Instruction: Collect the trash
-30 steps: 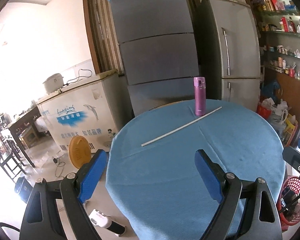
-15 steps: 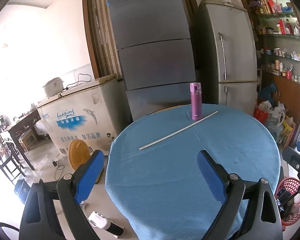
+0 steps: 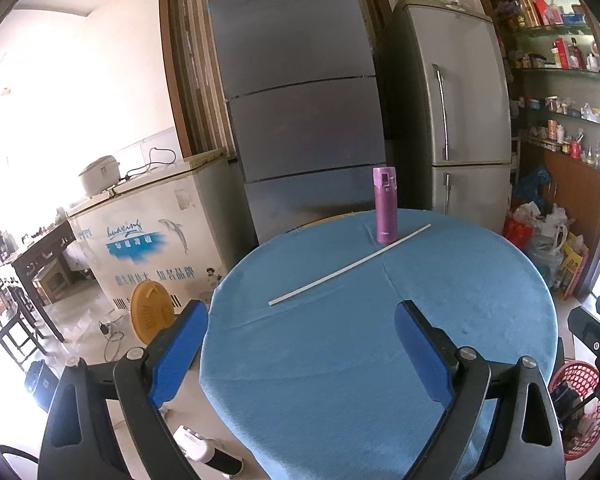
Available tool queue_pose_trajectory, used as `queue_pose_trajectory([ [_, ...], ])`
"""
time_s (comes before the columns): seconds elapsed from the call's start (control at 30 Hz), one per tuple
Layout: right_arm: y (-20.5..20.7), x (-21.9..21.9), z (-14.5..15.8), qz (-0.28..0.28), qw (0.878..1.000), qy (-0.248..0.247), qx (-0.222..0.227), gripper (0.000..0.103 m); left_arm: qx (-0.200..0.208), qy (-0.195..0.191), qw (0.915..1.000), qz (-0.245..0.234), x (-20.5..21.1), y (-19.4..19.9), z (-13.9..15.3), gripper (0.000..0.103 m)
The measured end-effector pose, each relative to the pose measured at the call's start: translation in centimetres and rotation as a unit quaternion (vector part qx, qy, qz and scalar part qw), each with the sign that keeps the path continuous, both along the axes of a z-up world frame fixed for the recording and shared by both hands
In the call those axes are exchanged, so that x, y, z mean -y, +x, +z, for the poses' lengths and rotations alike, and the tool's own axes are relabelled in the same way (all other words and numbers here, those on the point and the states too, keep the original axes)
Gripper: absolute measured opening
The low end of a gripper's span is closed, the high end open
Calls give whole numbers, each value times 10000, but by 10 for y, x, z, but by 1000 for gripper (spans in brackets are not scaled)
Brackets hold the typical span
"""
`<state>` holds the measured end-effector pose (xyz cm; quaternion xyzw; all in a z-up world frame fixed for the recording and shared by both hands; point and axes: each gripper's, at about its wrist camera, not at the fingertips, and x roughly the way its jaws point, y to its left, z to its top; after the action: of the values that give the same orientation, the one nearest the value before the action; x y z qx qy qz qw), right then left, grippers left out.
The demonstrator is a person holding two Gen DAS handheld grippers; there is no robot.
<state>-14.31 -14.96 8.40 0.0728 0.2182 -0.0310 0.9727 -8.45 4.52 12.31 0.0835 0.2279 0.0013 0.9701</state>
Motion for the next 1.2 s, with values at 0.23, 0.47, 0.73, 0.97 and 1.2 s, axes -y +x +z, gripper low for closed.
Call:
queue_pose_trajectory([
  [0.23,25,2,-3,63,10000,-12,-68,66,-253,38,9997,-22,5,22,-9,94],
  [0.47,43,-3,-7,59,9997,-187,-128,66,-401,12,9992,-67,9,41,-13,94],
  [0.73,60,-9,-14,72,9989,-363,-274,66,-571,-52,9983,-136,6,60,-19,94],
  [0.97,76,-22,-18,165,9980,-470,-381,66,-647,-92,9978,-143,0,73,-24,94],
  [1.2,83,-29,-21,172,9971,-599,-429,66,-657,-149,9976,-163,-3,79,-25,94],
])
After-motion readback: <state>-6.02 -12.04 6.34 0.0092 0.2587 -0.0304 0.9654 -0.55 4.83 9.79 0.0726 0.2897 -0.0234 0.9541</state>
